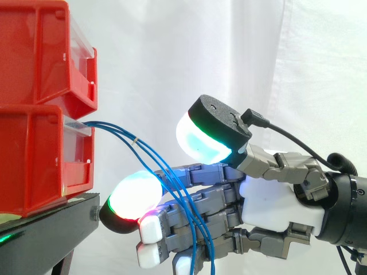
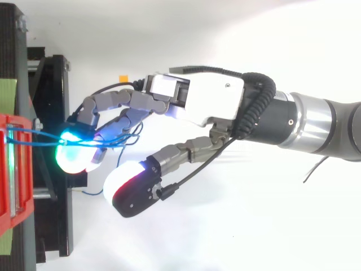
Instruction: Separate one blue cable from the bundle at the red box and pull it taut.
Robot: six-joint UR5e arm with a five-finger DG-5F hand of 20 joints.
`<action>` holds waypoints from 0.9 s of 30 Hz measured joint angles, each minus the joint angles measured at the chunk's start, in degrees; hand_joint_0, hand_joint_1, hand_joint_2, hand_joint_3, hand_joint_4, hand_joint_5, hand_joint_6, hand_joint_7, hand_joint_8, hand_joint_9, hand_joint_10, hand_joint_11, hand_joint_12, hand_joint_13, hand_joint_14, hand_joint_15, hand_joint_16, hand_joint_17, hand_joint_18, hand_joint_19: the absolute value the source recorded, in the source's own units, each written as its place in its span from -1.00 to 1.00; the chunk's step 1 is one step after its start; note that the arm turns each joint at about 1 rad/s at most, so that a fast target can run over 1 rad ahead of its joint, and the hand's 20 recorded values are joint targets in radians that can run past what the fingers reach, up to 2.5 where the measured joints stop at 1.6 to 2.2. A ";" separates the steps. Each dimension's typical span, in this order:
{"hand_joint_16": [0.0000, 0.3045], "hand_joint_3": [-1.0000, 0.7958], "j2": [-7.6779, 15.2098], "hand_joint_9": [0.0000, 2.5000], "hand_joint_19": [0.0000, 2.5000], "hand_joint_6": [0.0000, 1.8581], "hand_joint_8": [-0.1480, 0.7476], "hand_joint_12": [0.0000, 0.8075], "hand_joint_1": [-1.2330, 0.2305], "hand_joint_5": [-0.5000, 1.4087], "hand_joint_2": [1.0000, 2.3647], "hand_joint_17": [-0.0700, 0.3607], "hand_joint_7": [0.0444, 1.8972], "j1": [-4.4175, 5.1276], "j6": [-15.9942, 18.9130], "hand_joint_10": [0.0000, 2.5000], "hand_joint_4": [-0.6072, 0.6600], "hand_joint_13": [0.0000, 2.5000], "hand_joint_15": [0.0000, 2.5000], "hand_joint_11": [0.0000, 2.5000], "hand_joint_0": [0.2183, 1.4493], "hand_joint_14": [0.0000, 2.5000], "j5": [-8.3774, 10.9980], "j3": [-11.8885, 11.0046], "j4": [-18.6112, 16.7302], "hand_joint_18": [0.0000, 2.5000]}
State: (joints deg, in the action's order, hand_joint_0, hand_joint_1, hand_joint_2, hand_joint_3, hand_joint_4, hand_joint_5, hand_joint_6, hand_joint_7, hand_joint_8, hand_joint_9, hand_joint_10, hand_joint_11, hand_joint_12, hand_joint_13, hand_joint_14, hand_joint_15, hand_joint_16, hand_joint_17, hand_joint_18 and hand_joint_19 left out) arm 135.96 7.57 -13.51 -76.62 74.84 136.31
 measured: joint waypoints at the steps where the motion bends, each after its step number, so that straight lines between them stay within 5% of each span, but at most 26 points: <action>1: -0.74 -0.33 0.00 -0.39 -0.39 -0.46 0.09 -0.14 -0.19 -0.63 -0.99 -0.26 0.20 -0.02 0.06 -0.99 0.37 -0.37 -0.54 -0.51 -0.38 -0.99 -0.08 -0.01 0.00 -0.39; 18: -0.73 -0.37 0.08 -0.39 -0.37 -0.46 0.09 -0.12 -0.18 -0.65 -0.99 -0.24 0.16 -1.78 0.96 -0.99 0.38 -0.33 -0.50 -0.50 -0.41 -0.99 -2.41 -0.03 -0.11 -0.36; 27: -0.73 -0.38 1.23 -0.40 -0.37 -0.46 0.09 -0.11 -0.19 -0.65 -0.99 -0.24 0.17 -1.87 1.14 -0.99 0.38 -0.32 -0.49 -0.49 -0.42 -0.99 -3.16 -0.69 -0.44 -0.34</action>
State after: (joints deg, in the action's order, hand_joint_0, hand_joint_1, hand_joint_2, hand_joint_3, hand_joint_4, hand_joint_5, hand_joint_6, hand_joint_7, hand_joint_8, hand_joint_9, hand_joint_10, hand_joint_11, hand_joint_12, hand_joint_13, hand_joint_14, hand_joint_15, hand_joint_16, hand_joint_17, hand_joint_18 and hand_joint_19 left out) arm 137.19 5.70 -12.37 -79.79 74.15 135.87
